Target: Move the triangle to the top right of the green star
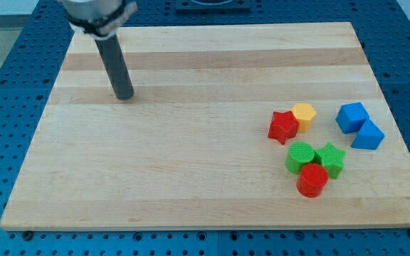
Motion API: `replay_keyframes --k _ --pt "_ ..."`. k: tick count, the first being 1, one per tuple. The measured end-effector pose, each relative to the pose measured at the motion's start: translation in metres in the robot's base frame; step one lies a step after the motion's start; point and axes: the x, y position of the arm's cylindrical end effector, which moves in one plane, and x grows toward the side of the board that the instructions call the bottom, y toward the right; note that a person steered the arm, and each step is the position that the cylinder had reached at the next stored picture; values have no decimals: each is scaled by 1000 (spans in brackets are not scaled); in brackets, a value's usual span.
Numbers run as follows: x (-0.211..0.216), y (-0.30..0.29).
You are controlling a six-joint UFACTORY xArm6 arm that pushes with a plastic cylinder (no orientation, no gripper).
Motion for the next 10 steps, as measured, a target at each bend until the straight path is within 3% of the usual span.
replay_keyframes --k 6,8,10 --pt "-16 421" --pt "39 464" --pt "79 429"
